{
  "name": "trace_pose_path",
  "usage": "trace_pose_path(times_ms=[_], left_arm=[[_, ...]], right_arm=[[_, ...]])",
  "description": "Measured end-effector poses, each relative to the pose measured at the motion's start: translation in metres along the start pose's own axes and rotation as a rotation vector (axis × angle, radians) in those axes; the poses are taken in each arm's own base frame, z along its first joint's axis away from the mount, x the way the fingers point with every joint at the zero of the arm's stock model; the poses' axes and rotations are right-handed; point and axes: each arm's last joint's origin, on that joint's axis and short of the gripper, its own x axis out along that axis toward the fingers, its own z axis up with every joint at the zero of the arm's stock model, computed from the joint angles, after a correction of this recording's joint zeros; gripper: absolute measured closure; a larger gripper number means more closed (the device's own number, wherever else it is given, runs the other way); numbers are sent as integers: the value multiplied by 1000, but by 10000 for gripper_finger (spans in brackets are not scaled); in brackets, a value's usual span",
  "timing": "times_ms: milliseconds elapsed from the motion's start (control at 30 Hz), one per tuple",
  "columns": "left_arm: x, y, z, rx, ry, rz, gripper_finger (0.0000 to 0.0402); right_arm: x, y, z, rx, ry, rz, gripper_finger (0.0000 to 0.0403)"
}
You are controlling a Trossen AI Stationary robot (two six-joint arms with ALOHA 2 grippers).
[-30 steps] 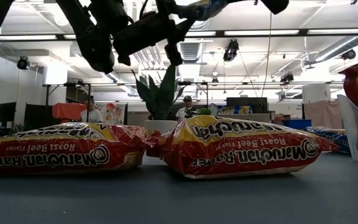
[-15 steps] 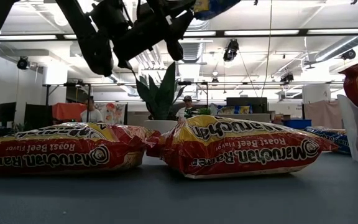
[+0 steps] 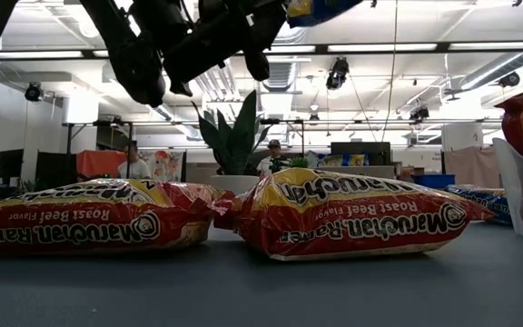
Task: Sort Maruchan noodles
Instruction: Put the bottom left blue instant noodle pack into the gray bin
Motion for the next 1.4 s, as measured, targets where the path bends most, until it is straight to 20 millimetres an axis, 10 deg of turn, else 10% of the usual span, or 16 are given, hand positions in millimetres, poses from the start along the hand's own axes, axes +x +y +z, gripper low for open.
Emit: trace_pose_path(times_ms=[1400], left_arm=[[5, -12, -14, 104, 32, 95, 324]], right_arm=[[81, -37, 7, 45, 35, 262, 205]])
